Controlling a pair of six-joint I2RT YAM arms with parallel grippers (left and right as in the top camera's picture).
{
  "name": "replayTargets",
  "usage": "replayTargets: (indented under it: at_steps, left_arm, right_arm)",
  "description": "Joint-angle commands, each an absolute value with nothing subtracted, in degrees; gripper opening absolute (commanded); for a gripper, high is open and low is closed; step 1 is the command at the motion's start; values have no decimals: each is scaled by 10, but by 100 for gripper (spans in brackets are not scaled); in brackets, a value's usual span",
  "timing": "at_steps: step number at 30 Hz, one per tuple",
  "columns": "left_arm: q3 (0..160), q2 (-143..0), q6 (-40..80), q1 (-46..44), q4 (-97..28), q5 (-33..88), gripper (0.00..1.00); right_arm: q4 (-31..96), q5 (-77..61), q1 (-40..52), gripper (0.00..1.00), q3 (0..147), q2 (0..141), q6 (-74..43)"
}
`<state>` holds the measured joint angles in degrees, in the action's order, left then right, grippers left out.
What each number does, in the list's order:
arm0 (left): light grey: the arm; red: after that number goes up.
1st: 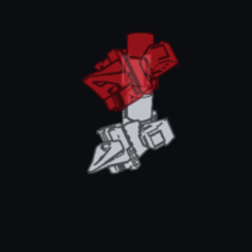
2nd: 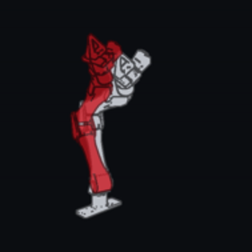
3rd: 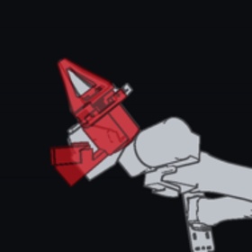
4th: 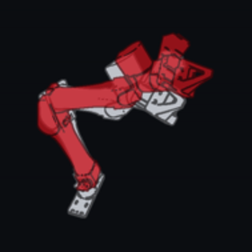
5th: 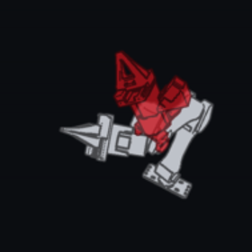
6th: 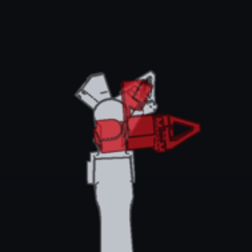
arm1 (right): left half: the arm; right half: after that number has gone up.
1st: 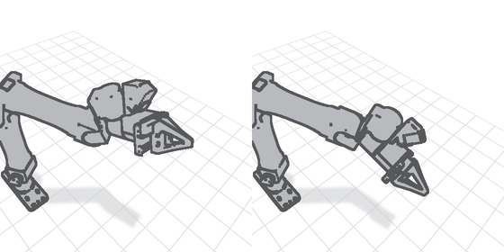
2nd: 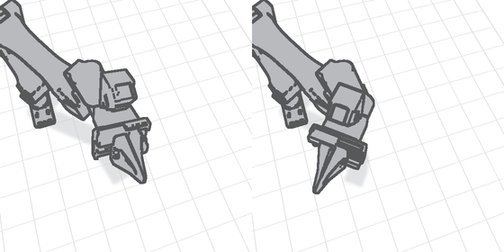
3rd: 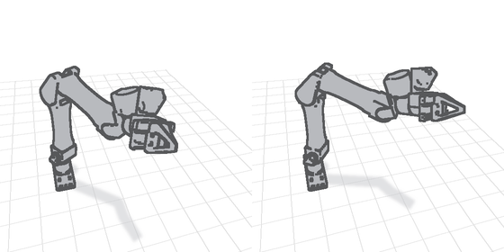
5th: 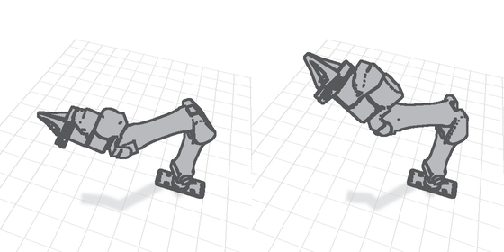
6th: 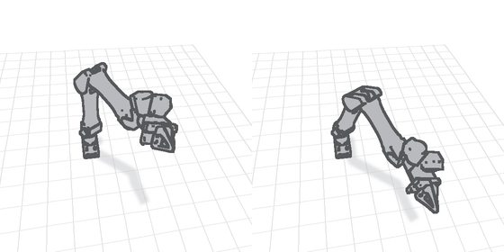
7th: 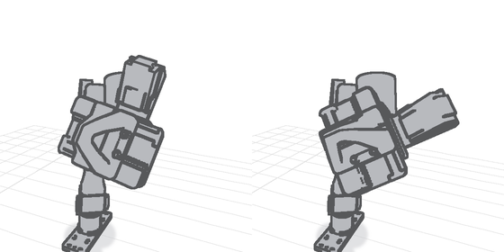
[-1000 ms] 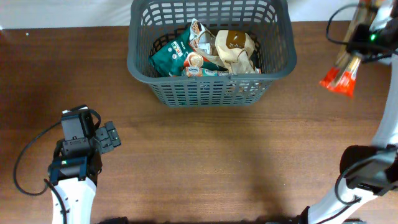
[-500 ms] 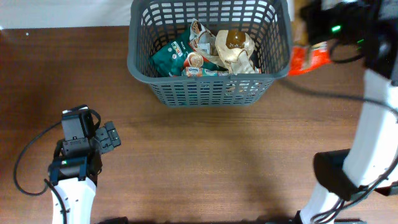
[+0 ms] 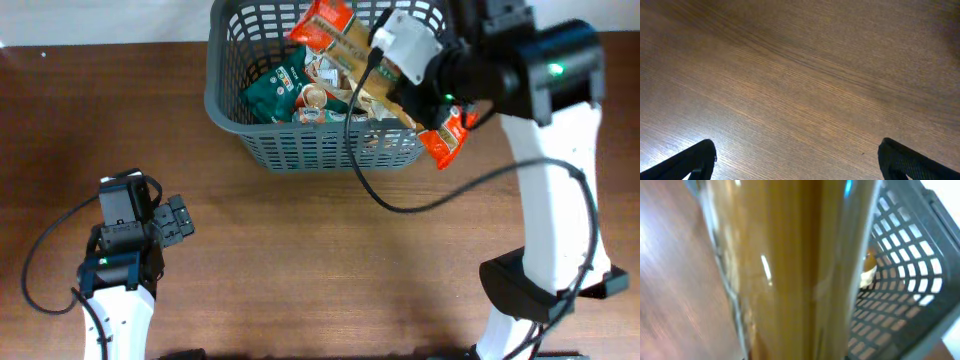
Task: Pack container
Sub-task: 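Carry the spaghetti box over the basket and lower it in, then open the right gripper and lift it out of the basket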
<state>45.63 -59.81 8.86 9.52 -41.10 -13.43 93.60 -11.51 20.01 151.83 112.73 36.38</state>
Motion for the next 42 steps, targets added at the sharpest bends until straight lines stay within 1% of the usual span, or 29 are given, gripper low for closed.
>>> replayTargets:
  at_steps: [1,13,19,24,30,33,35,39,40,41,42]
  left_arm:
    - [453,-599,94,99,-411,-128,99]
    - [453,-599,94,99,-411,-128,99]
    - [453,-599,94,99,-411,-128,99]
    - [453,-599,94,99,-409,-128,99]
    - [453,-599,94,99,-409,-128,99]
    - [453,-599,94,99,-409,-128,99]
    - [453,-599,94,99,-409,-128,99]
    - [453,-599,94,99,-409,-128,99]
    - [453,-599,94,99,-409,-128,99]
    - [453,-599,94,99,-409,-128,99]
    - [453,-599,94,99,-409,-128,99]
  right_arm:
    - [862,-128,193,4,1487,1120,370]
    - [631,-131,183,3,1470,1161,306]
    - [571,-143,172,3,1470,1194,271]
    - [609,-178,163,4,1470,1229,268]
    - [765,-187,155,4,1470,1265,353]
    - [818,-184,151,4,1469,1268,377]
    - [840,-170,149,3,1469,1268,388]
    - [877,-95,149,4,1469,1268,388]
    - [881,-86,149,6,1469,1268,387]
    - [883,-79,149,35,1469,1268,386]
    - [883,-77,149,99,1469,1268,385]
